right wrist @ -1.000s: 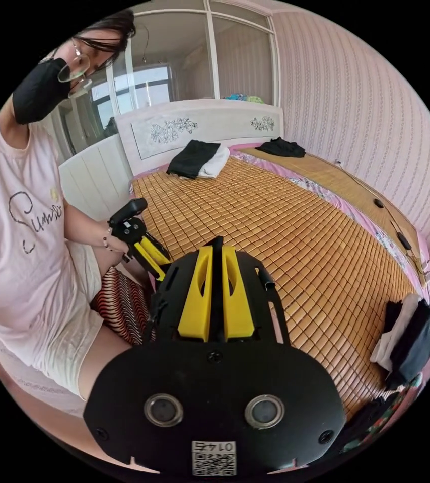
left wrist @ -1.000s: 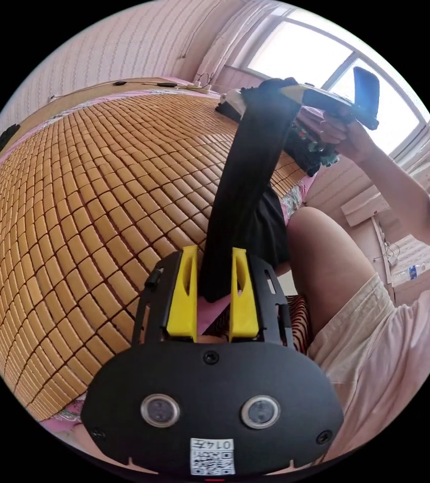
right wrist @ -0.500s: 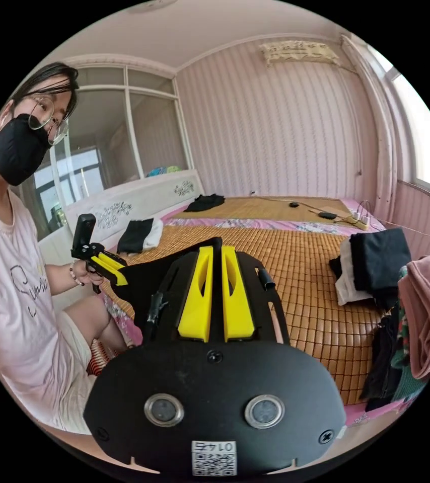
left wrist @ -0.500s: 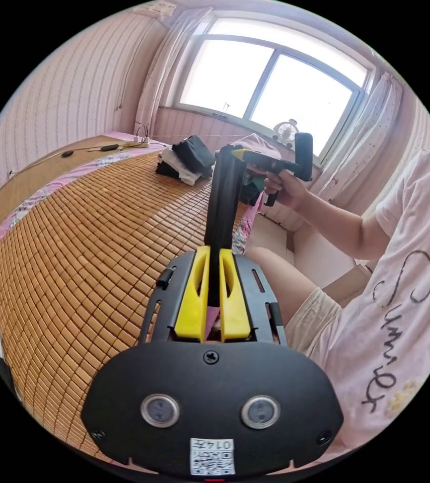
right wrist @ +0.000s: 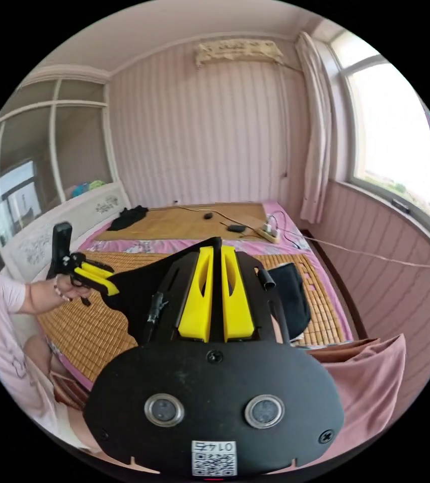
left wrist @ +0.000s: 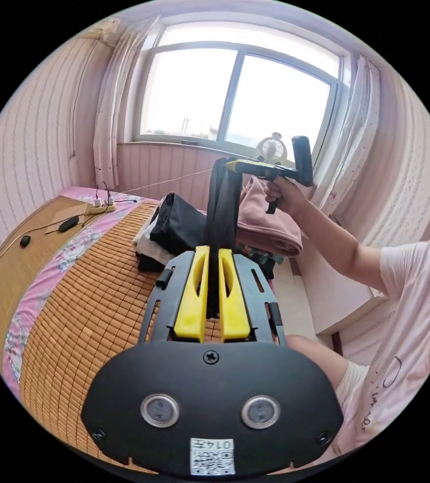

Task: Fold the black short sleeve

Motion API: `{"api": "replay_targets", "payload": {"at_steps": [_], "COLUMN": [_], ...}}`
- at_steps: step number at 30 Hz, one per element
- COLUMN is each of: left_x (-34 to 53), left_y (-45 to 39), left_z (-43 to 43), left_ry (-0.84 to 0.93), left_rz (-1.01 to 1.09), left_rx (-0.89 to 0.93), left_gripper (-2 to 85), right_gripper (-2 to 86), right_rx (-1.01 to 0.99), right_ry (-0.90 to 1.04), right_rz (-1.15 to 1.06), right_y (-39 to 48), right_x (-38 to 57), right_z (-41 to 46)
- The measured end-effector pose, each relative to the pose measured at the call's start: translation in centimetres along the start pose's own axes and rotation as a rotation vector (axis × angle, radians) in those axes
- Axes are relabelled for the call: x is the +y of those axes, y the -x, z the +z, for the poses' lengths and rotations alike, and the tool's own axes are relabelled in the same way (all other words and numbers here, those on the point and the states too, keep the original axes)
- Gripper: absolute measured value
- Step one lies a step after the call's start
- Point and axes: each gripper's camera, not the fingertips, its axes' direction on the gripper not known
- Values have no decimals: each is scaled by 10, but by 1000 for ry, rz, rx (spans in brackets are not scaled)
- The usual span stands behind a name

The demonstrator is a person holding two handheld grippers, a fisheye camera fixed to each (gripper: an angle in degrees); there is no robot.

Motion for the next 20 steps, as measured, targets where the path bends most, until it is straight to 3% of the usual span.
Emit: {"api": "replay_targets", "payload": {"at_steps": [4,6,8,11,15,20], "left_x": [-58,-65,-57,-35,11,113], "left_y": [83,111,134,152,127,67], "left_z": [101,140,154,134,75,-23], "left_ry": [76,168,189,134,136,144], "left_rz": [-191,-253,-332,-418,-299,-250], "left_rx": [78,-59,-201,-230,-299,-355], "left_gripper": [35,27,24,11,2,13], "right_gripper": [47,58,73,87,101,107], "right_rx": [170,249,239,254,62,-272], "right_ry": [267,361,196,74,56,167], "right_rz": [155,322,315,225,87,-128], "right_y": [-75,-92,-78,-43,22,180], "right_x": [-44,-38,-36,-38,-37,22], "right_z": [109,146,143,123,104,113]}}
